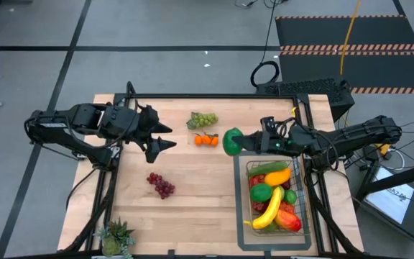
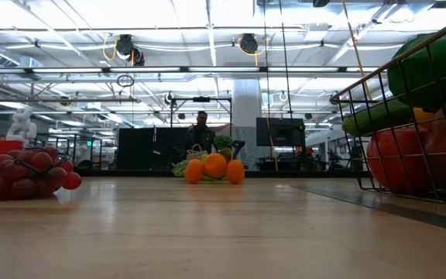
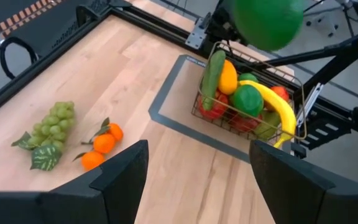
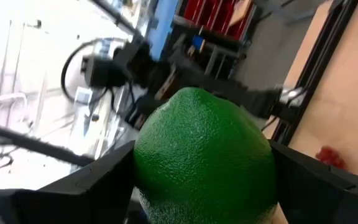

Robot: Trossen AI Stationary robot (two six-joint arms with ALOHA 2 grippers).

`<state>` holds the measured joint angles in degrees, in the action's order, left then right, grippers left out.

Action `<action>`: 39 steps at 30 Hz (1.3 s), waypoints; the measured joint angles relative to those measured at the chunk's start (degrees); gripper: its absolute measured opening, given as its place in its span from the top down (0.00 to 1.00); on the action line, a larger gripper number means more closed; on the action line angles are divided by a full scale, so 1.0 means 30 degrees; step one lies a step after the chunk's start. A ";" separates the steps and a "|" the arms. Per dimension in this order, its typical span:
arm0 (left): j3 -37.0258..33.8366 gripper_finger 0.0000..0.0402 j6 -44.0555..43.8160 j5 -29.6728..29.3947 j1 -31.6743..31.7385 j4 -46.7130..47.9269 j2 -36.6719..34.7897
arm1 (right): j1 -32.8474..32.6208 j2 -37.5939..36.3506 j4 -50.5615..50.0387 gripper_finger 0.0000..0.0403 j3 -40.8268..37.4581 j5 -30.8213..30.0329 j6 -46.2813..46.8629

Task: Build produce basket
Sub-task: Put the green lime into the wire basket

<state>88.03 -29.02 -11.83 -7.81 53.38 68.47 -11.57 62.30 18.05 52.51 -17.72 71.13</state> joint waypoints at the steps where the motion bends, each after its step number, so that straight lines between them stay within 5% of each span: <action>1: 0.0000 0.31 -0.0005 -0.0002 0.0000 0.0060 0.0000 | -0.0104 0.0000 -0.0042 0.22 0.0000 0.0307 0.0000; 17: 0.0000 0.31 -0.0364 -0.0065 0.0000 0.0300 0.0000 | -0.2678 -0.0332 -0.2568 0.22 0.0000 0.1794 0.1576; 29: 0.0000 0.31 -0.3027 -0.1205 0.0000 0.0031 0.0000 | -0.3068 -0.3853 -0.8007 0.22 0.0000 0.4040 0.0487; 39: 0.0000 0.31 -0.5797 -0.2139 0.0386 -0.0212 0.0073 | -0.4806 -0.5678 -1.2963 0.22 0.0000 0.8038 0.2709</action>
<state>88.03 -46.41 -18.25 -6.66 52.75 68.69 -25.99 45.27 -20.84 52.51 6.39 79.25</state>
